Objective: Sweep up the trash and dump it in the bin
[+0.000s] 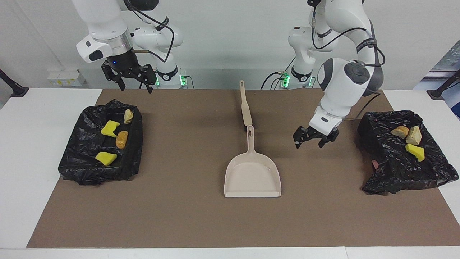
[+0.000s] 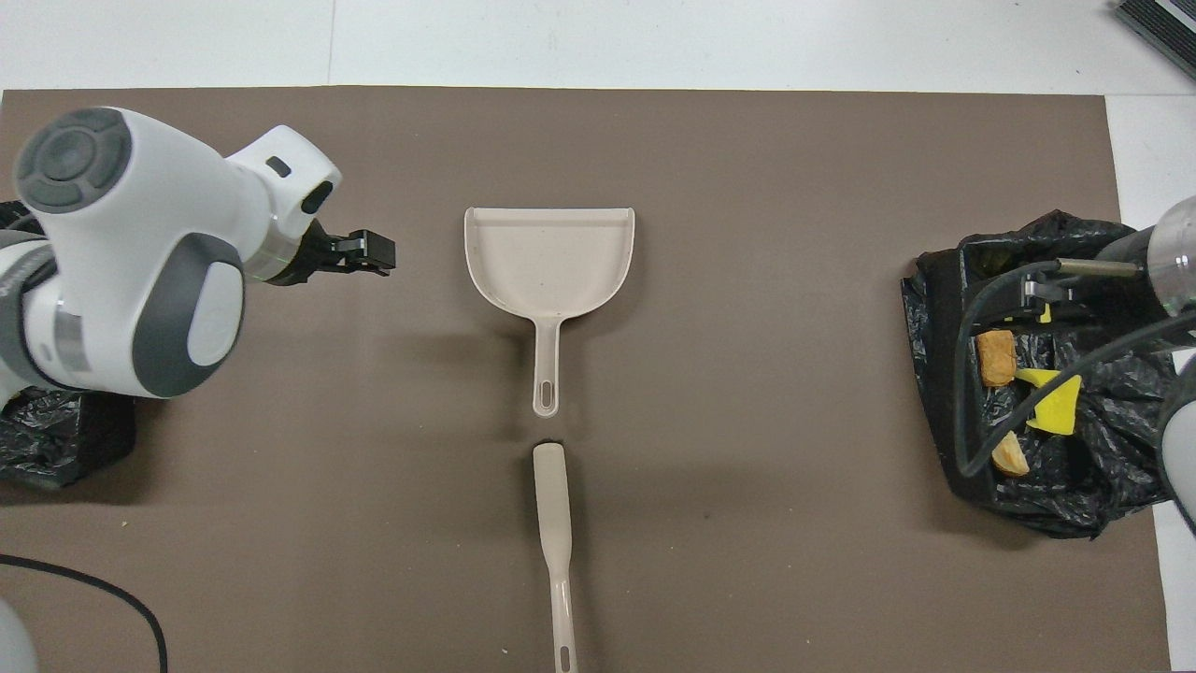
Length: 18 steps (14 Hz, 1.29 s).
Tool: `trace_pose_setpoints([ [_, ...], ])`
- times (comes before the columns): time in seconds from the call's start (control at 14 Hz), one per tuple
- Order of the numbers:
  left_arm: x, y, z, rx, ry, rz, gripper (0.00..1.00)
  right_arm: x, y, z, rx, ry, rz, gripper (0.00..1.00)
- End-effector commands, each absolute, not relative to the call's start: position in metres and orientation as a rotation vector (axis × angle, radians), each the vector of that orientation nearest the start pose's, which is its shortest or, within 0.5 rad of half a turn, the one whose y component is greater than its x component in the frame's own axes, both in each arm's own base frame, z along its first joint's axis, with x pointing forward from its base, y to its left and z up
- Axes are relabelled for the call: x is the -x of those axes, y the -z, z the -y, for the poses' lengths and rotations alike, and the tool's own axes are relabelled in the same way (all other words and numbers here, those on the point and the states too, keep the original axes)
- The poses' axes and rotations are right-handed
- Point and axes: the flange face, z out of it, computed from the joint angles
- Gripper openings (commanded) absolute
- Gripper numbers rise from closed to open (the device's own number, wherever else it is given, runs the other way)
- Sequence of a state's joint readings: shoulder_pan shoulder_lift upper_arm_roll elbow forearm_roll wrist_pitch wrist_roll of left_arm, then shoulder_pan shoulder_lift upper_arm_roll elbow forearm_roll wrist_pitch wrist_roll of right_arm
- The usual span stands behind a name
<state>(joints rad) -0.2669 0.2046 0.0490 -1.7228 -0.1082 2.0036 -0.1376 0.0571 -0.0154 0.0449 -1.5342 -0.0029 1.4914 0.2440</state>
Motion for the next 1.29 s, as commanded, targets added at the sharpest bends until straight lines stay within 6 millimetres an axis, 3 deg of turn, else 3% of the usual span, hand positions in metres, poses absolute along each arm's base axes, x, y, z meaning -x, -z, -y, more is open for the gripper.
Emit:
trace_pose_setpoints([
  [0.0,-0.617,-0.492,0.1,3.24,0.043,-0.222,1.0,-0.537,-0.643,-0.051,3.138,-0.033,-0.227,1.0],
  [0.29,-0.602,-0.528,0.05,3.199,0.045,-0.284,1.0,-0.537,-0.643,-0.051,3.138,-0.033,-0.227,1.0],
  [0.57,-0.577,-0.57,0.027,3.161,0.051,-0.328,1.0,-0.537,-0.643,-0.051,3.138,-0.033,-0.227,1.0],
  [1.0,-0.567,-0.578,-0.063,3.171,0.038,-0.199,1.0,-0.537,-0.643,-0.051,3.138,-0.035,-0.227,1.0],
  [1.22,-0.572,-0.583,-0.063,3.182,0.059,-0.062,1.0,-0.537,-0.643,-0.051,3.138,-0.035,-0.227,1.0],
])
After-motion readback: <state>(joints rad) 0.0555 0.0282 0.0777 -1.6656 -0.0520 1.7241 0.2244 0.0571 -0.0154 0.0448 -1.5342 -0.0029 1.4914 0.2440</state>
